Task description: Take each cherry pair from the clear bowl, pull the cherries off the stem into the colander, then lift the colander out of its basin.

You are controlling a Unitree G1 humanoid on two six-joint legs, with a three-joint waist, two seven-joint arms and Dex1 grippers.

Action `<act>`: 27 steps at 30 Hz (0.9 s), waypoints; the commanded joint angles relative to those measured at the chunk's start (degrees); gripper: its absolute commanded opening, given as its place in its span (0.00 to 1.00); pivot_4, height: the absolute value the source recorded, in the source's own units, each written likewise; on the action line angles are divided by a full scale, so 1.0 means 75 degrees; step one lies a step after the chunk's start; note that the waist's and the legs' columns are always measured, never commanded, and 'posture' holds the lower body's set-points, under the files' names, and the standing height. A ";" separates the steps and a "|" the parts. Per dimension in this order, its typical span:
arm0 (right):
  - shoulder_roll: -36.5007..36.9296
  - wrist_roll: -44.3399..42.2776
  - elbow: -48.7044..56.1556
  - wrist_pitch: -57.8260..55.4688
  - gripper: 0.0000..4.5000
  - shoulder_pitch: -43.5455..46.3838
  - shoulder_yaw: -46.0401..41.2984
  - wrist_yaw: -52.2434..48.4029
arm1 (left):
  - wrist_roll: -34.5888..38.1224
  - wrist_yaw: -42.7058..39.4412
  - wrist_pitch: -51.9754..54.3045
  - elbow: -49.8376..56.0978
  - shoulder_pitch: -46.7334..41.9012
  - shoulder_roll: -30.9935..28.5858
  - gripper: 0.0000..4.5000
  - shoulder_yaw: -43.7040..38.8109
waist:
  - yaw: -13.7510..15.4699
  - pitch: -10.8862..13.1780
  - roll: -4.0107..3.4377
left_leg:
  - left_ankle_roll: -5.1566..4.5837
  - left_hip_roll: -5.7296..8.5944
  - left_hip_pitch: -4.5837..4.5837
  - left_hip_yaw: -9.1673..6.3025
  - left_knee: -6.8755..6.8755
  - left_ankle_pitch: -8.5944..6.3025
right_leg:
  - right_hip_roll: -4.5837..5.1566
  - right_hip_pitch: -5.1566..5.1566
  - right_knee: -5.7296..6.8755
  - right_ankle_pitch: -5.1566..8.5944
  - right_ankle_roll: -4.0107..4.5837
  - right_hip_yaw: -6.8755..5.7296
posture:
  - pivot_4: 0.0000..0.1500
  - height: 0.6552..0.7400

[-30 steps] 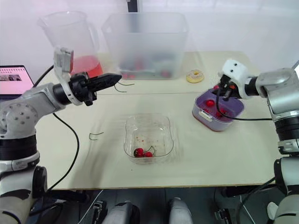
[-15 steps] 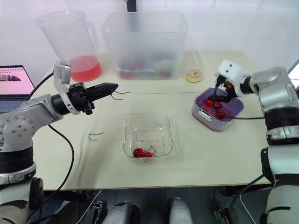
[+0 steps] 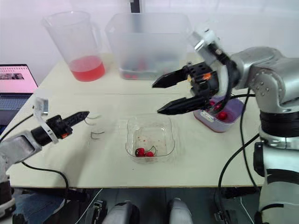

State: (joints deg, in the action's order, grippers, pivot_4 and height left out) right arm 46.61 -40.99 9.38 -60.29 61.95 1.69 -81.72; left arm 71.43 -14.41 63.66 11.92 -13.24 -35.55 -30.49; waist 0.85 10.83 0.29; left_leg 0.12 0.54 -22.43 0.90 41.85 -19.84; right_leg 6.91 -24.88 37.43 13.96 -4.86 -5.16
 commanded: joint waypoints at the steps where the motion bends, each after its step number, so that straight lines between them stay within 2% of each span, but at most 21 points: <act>1: 0.0005 -0.0001 0.0262 0.0167 0.99 -0.0103 -0.0067 0.0446 | -0.0220 0.0401 -0.0051 -0.0245 0.0122 0.0142 0.00 0.0086 | 0.0023 0.0000 0.0001 | 0.0000 0.0003 -0.0002 -0.0002 0.0001 0.0000 | 0.0001 0.0000 -0.0001 0.0000 0.0000 0.0000 | 1.00 0.37; 4: 0.0039 0.0082 0.0307 0.0261 0.99 -0.0196 0.0021 0.0717 | -0.0565 0.0447 -0.0240 -0.0536 0.0199 0.0305 0.00 0.0206 | -0.0012 -0.0001 0.0002 | 0.0000 0.0008 -0.0004 -0.0001 0.0000 0.0000 | 0.0002 -0.0003 0.0000 0.0000 0.0000 0.0000 | 1.00 0.37; 7: 0.0240 0.0113 0.0370 0.0312 1.00 -0.0279 0.0140 0.0750 | -0.0899 0.0680 -0.0492 -0.0825 0.0019 0.0319 0.19 0.0050 | -0.0032 -0.0001 0.0002 | 0.0000 0.0002 -0.0003 0.0001 -0.0002 0.0000 | -0.0006 -0.0006 0.0000 0.0000 0.0000 -0.0001 | 1.00 0.37; 8: 0.0287 0.0075 0.0394 0.0293 1.00 -0.0303 0.0152 0.0739 | -0.0970 0.0672 -0.0566 -0.0875 -0.0050 0.0266 0.26 0.0004 | -0.0032 -0.0001 0.0002 | 0.0000 -0.0001 -0.0004 0.0002 -0.0003 0.0000 | -0.0008 -0.0007 0.0000 0.0000 0.0000 -0.0001 | 1.00 0.37; 14: 0.0482 0.0087 0.0394 0.0385 1.00 -0.0452 0.0276 0.0685 | -0.1338 0.0545 -0.0825 -0.0911 -0.0097 -0.0419 0.96 -0.0523 | -0.0042 -0.0001 0.0004 | 0.0000 -0.0005 -0.0003 0.0004 -0.0007 0.0000 | -0.0010 -0.0011 -0.0001 0.0000 0.0000 -0.0001 | 1.00 0.37; 15: 0.0542 0.0125 0.0362 0.0412 1.00 -0.0488 0.0325 0.0632 | -0.1435 0.0413 -0.0915 -0.0820 -0.0041 -0.0554 1.00 -0.0560 | -0.0042 -0.0001 0.0004 | 0.0000 -0.0005 -0.0003 0.0006 -0.0010 0.0000 | -0.0009 -0.0013 -0.0001 0.0000 0.0000 -0.0001 | 1.00 0.37; 19: 0.0801 0.0768 0.0173 0.1091 1.00 -0.0621 0.0909 0.0357 | -0.1273 -0.0456 -0.1031 -0.0050 0.0246 -0.1069 1.00 -0.0767 | -0.0042 0.0000 0.0005 | 0.0000 -0.0005 -0.0004 0.0010 -0.0012 0.0000 | -0.0007 -0.0015 -0.0004 0.0000 0.0000 0.0001 | 1.00 0.37; 24: 0.0308 0.1959 0.0180 0.2216 1.00 -0.0479 0.2152 0.0394 | -0.0715 -0.2997 -0.1261 0.1759 0.0723 -0.1987 1.00 -0.0619 | -0.0064 0.0002 0.0010 | 0.0001 -0.0006 -0.0004 0.0014 -0.0012 0.0000 | -0.0006 -0.0017 -0.0006 0.0000 0.0001 0.0002 | 1.00 0.37; 27: -0.0001 0.2554 0.0206 0.2512 1.00 -0.0464 0.2834 0.0398 | -0.1066 -0.3811 -0.1670 0.2077 0.0813 -0.2358 1.00 -0.0388 | -0.0105 0.0004 0.0003 | 0.0002 -0.0011 -0.0003 0.0020 -0.0019 0.0000 | -0.0010 -0.0022 -0.0006 0.0001 0.0001 0.0004 | 1.00 0.37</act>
State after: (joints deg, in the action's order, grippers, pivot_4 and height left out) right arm 46.51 -24.19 9.80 -43.14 57.21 21.92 -78.62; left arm 64.59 -39.83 53.34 26.36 -7.38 -52.40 -33.74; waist 0.06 10.86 0.31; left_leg 0.14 0.45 -22.45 1.05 41.69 -19.84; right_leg 6.83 -25.05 37.39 13.97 -4.85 -5.14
